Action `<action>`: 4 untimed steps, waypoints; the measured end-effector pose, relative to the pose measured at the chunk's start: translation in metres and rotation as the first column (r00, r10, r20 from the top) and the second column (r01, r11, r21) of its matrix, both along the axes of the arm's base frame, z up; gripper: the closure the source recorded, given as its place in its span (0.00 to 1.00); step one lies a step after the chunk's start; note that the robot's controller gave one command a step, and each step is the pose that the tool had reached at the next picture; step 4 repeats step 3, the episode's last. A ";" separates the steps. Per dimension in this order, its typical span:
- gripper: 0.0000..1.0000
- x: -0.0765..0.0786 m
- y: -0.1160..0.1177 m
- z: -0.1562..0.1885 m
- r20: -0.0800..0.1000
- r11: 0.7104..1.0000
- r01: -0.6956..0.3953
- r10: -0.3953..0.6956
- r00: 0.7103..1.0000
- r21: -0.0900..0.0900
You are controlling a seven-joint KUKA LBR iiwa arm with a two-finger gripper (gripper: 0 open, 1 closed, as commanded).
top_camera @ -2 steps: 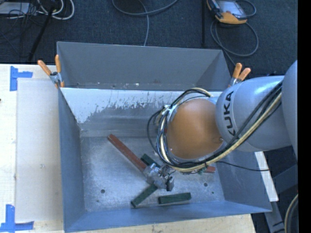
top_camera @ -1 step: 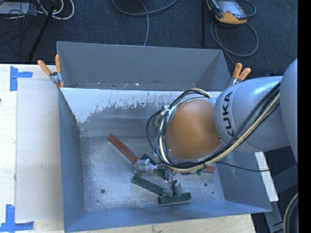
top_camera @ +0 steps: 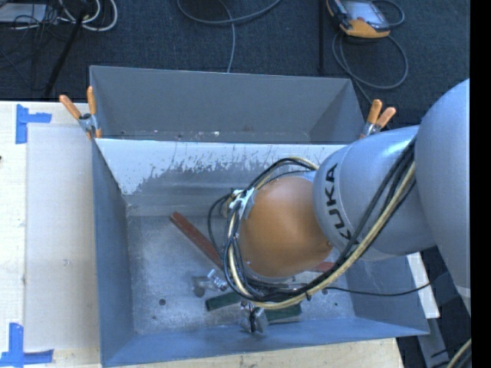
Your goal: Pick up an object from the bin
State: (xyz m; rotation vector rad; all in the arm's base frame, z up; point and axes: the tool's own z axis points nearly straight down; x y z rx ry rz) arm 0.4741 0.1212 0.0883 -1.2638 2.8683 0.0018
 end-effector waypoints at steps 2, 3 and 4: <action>1.00 0.023 -0.012 -0.019 -0.008 1.000 0.000 0.000 1.000 -0.003; 1.00 0.025 -0.005 0.131 0.002 1.000 -0.012 0.012 1.000 -0.001; 1.00 0.025 -0.005 0.131 0.002 1.000 -0.012 0.012 1.000 -0.001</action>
Offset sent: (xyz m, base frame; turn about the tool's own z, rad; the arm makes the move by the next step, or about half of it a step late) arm 0.0225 -0.0117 -0.0183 -0.0058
